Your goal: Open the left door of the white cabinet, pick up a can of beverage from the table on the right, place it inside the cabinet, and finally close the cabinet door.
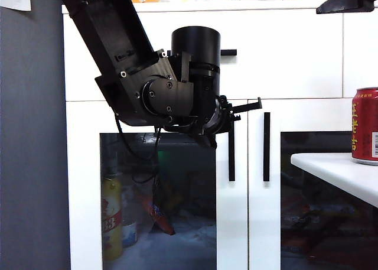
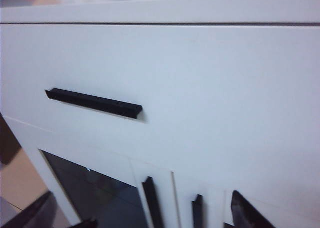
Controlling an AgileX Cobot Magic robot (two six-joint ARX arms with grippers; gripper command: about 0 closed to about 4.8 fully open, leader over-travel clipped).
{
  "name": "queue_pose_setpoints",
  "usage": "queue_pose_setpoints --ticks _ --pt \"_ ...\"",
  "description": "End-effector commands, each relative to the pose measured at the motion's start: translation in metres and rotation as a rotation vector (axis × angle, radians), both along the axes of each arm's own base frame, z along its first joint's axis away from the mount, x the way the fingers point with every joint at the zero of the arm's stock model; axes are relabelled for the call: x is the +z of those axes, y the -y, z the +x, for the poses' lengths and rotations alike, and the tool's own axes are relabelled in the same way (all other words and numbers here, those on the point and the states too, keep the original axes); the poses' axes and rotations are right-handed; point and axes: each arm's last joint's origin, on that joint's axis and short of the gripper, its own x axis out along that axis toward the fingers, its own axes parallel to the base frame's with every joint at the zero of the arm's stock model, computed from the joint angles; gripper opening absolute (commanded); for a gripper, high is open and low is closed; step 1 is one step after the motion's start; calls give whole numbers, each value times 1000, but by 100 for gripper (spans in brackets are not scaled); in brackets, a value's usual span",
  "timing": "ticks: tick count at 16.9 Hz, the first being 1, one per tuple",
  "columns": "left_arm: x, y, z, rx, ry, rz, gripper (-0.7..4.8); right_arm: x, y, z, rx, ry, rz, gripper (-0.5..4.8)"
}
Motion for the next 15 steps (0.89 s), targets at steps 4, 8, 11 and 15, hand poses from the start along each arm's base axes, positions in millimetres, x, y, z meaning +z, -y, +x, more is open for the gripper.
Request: queue_pose_setpoints --ticks 4,8,11,15 --pt "2 1 0 -5 7 -4 -5 5 2 0 -22 48 -28 471" --pt "2 3 0 -68 6 -3 -5 5 6 1 -98 58 -39 471" --pt "2 0 4 -118 -19 -70 -5 4 6 1 -89 49 -39 471" --pt "2 1 4 -130 -17 -72 52 -15 2 -4 29 -159 -51 471"
